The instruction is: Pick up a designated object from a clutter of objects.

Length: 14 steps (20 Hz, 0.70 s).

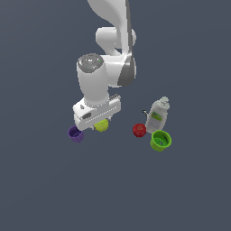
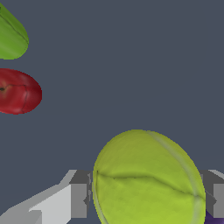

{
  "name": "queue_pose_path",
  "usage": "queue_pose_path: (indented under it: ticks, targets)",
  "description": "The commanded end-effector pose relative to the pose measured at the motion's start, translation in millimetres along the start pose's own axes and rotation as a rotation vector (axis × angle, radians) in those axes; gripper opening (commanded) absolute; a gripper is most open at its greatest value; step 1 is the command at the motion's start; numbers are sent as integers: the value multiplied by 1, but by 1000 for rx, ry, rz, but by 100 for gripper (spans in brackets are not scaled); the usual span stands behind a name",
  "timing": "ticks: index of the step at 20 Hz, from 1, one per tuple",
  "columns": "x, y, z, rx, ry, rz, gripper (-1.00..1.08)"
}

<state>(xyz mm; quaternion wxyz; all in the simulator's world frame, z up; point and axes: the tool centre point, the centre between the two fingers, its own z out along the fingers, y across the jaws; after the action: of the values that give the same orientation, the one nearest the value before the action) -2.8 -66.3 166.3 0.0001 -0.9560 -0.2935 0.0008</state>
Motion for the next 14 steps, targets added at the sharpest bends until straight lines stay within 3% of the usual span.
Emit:
queue_pose_path:
  ticks: [1,14]
  targets:
    - [-5,-14,-17,-2,1,0,-100]
    - [-29,-89,-107,-3,0,0,-100]
